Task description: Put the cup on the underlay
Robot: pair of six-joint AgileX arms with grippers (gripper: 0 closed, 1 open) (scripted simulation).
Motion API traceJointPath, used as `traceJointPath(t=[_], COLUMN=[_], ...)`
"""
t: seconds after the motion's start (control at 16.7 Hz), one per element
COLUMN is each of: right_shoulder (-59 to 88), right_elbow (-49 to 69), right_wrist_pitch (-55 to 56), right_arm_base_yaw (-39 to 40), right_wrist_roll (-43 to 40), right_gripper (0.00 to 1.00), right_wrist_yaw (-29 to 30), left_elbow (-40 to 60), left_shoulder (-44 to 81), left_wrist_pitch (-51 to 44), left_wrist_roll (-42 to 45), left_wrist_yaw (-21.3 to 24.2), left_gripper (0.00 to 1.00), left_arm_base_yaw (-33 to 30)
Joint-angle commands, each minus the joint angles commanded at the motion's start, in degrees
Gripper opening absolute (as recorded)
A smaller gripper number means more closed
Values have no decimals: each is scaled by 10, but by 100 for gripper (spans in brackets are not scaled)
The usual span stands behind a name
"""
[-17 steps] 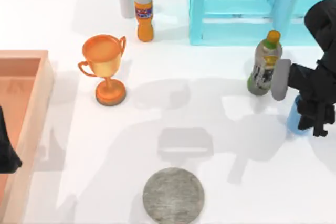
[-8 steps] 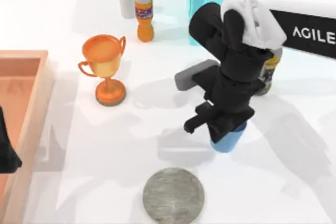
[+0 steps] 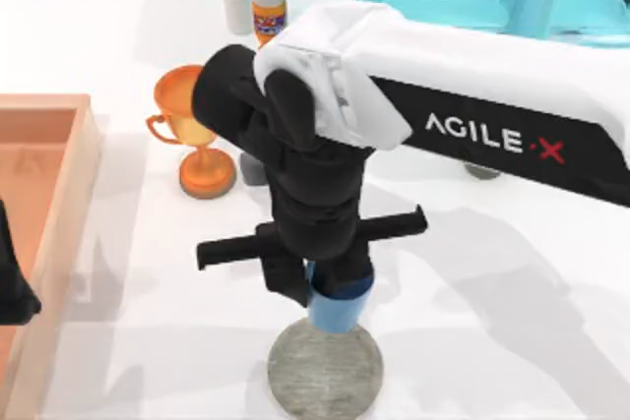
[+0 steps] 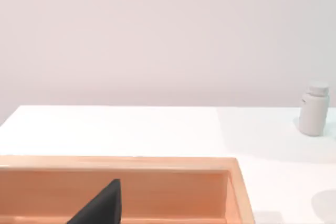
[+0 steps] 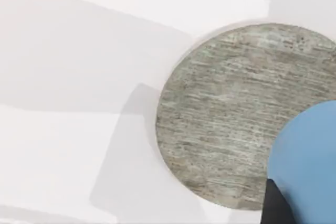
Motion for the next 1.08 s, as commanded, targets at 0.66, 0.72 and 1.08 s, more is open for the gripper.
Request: traceJointPath(t=[0.66, 0.72, 1.08], right_shoulder=[8, 8, 11], right_elbow=[39, 39, -24], right_wrist_pitch=[-25, -25, 42], right_arm_base_yaw=[61, 61, 58], right_wrist_roll=[189, 189, 185], right_gripper=[0, 0, 0], right_wrist_yaw=[61, 61, 59], left_elbow=[0, 0, 0], left_shoulder=[0, 0, 0], left_wrist_pitch=[0, 0, 0], left_wrist_roll=[0, 0, 0], left_wrist_yaw=[0, 0, 0], left_gripper=[100, 100, 100], left_arm_base_yaw=[0, 0, 0])
